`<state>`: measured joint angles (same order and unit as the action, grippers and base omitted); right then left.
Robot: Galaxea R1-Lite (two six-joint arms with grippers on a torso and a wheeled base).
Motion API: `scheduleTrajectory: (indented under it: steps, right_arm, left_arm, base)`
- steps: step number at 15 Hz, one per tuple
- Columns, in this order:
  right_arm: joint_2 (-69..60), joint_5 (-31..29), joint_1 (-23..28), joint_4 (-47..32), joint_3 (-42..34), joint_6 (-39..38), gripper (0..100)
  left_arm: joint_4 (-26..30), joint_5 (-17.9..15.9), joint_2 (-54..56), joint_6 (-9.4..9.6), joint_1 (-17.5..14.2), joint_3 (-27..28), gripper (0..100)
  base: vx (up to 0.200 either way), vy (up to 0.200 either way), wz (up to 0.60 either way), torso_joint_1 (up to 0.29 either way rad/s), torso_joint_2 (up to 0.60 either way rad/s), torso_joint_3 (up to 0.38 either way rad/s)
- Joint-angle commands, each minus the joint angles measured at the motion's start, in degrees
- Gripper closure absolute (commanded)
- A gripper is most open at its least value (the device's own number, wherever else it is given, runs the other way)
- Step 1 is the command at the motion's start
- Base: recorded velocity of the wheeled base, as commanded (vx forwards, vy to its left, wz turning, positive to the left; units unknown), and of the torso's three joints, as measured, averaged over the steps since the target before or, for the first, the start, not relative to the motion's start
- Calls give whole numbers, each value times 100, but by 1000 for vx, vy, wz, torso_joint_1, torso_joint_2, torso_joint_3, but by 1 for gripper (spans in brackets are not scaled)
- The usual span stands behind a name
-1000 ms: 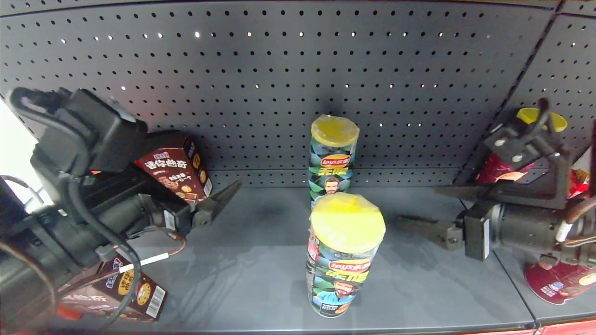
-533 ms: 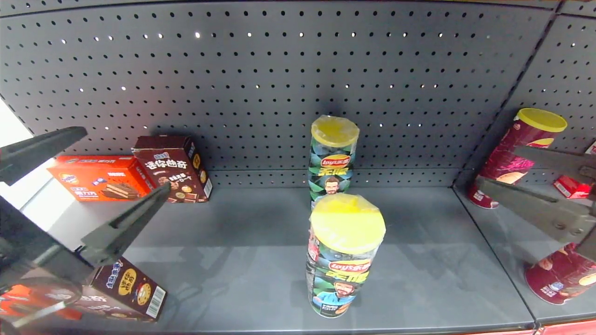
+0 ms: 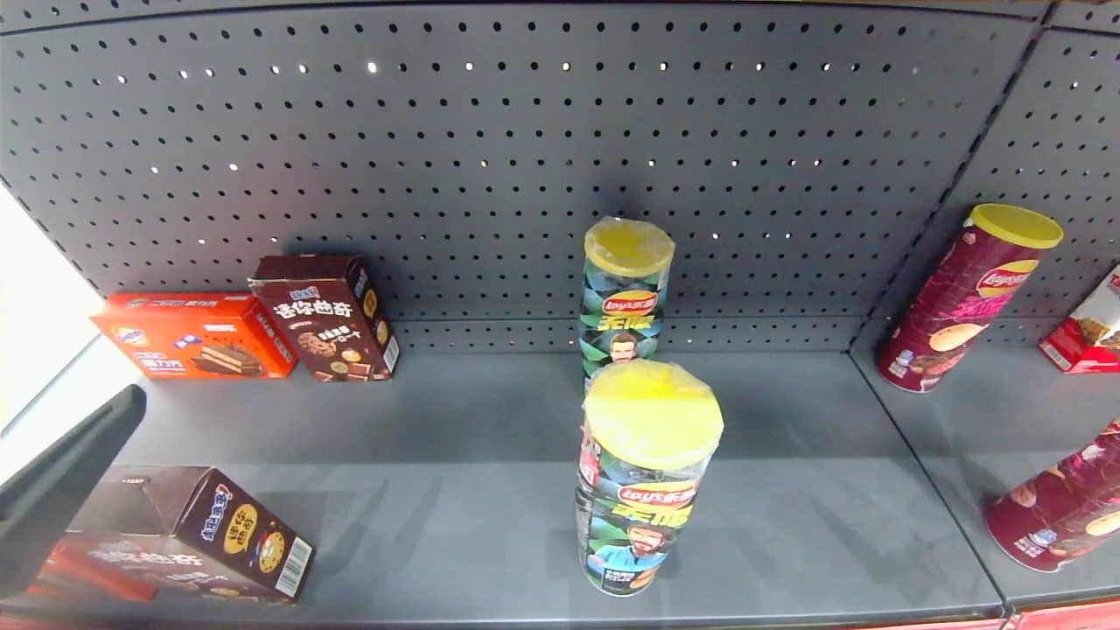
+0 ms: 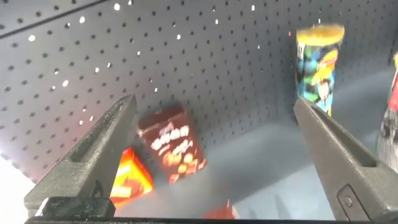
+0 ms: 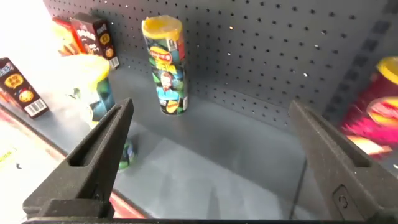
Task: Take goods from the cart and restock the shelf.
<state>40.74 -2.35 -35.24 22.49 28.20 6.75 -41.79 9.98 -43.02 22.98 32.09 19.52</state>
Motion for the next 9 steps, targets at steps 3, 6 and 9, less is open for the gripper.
scheduleTrajectory:
  steps: [3, 6, 9]
  right_arm:
    - [-1385, -55, 149, -579, -508, 10, 0]
    - [-2378, -37, 413, -1590, -631, 10, 0]
    - [-2958, -2, 545, -2381, -675, 10, 0]
  left_arm:
    - [1270, 4, 1516, 163, -18, -80, 0]
    - [3142, -14, 3072, 295, -238, -27, 0]
    - [3810, -32, 3625, 295, -466, -53, 0]
  base:
    - [0, 0, 0, 0, 0, 0]
    - [0, 0, 0, 0, 0, 0]
    - [0, 0, 0, 0, 0, 0]
